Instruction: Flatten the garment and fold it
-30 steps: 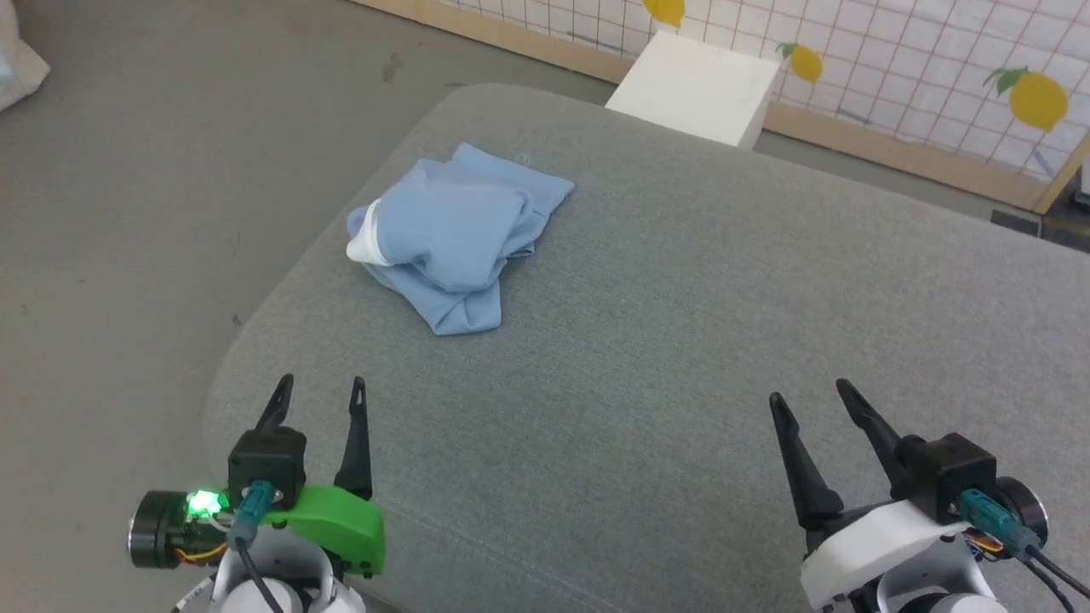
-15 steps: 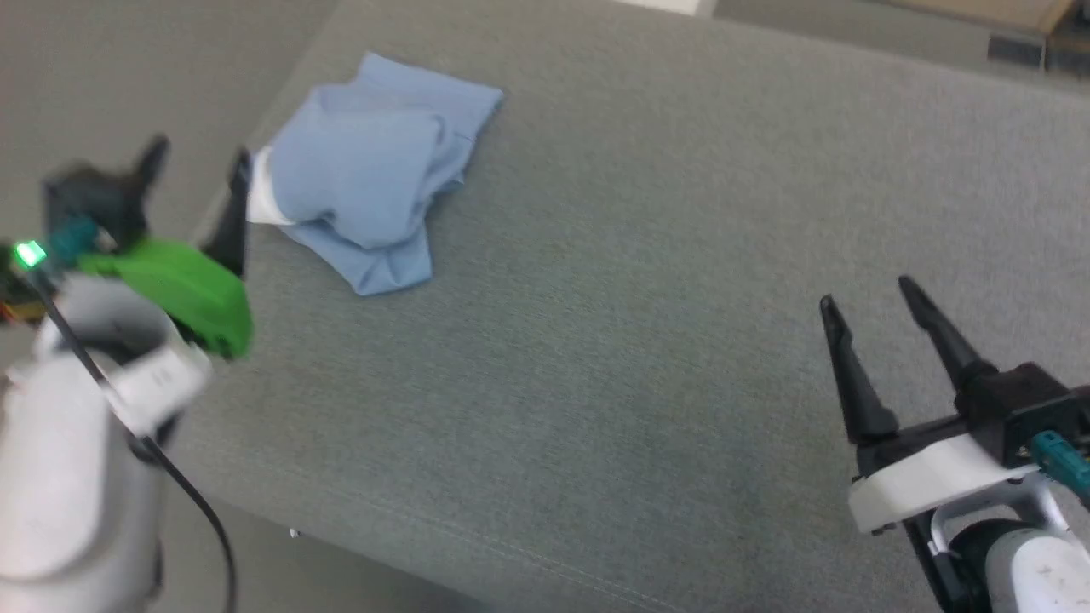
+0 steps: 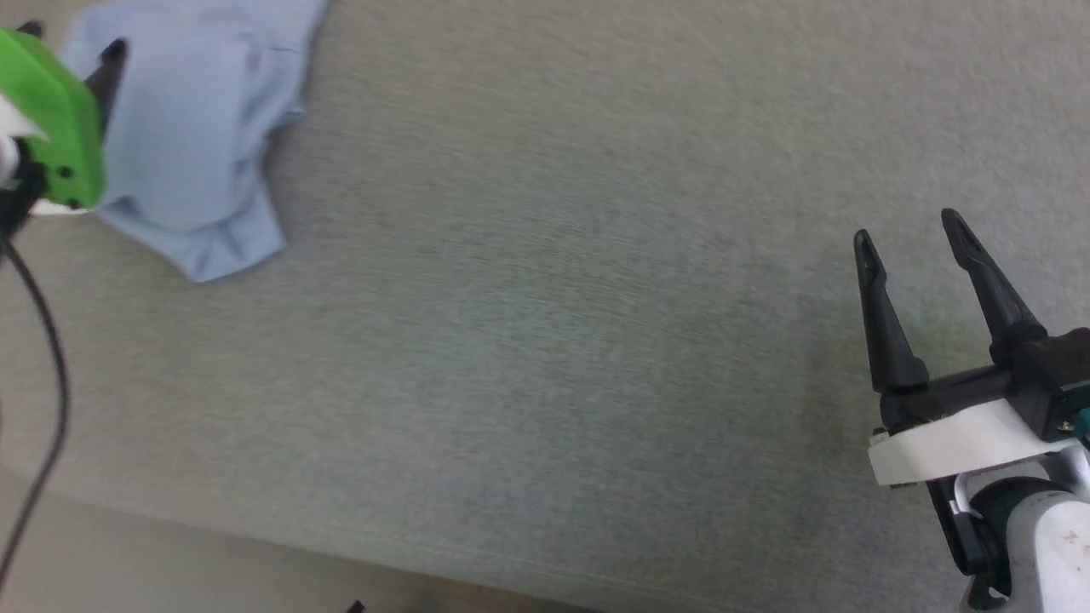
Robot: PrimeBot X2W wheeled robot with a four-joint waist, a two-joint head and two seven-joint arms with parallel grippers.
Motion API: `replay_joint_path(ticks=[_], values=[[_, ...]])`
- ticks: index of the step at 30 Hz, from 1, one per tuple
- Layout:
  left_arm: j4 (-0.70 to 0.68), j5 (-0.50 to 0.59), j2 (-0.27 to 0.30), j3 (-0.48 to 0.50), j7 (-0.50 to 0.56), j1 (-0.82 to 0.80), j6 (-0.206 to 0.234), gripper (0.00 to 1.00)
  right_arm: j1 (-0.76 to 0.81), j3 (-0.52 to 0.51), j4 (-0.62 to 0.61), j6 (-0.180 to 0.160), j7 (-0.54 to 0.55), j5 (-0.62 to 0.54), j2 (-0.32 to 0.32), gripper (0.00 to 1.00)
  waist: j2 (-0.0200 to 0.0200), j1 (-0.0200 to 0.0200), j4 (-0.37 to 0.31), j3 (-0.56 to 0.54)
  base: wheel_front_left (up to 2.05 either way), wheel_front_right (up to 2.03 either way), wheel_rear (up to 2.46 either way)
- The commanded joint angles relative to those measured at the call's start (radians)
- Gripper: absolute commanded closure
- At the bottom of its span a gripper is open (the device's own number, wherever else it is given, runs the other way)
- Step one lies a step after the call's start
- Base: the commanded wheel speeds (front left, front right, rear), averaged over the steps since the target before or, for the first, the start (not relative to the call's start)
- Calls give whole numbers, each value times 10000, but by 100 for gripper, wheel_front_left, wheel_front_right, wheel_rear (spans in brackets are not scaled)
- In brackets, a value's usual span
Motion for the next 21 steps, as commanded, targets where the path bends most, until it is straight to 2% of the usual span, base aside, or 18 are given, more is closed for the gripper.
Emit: replay_joint_path(ticks=[1,5,9,14,15,21], values=[[249,-250,199,-109,195,-236,-24,0,-166,-3,-14,-17,-121,-78,60,0,0,-3,-932,914,0,0,0],[1304,-811,590,-298,1324,-450,-25,0,-144,23,101,-17,-309,-151,142,0,0,-3,-1136,1054,0,0,0],[1804,-1174,775,-501,2568,-501,-25,0,-89,76,160,-17,-440,-242,196,0,0,-3,-1209,1122,0,0,0],[1900,-1230,888,-637,3056,-419,8,1,-16,144,233,-17,-504,-352,262,0,0,-3,-1180,1111,0,0,0],[1869,-1223,919,-661,3039,-377,7,100,-18,164,258,-17,-503,-369,272,0,0,-3,-1173,1073,0,0,0],[1804,-950,1065,-591,1956,-318,64,100,4,232,515,-17,-495,-361,259,0,0,-3,-1120,552,0,0,0]])
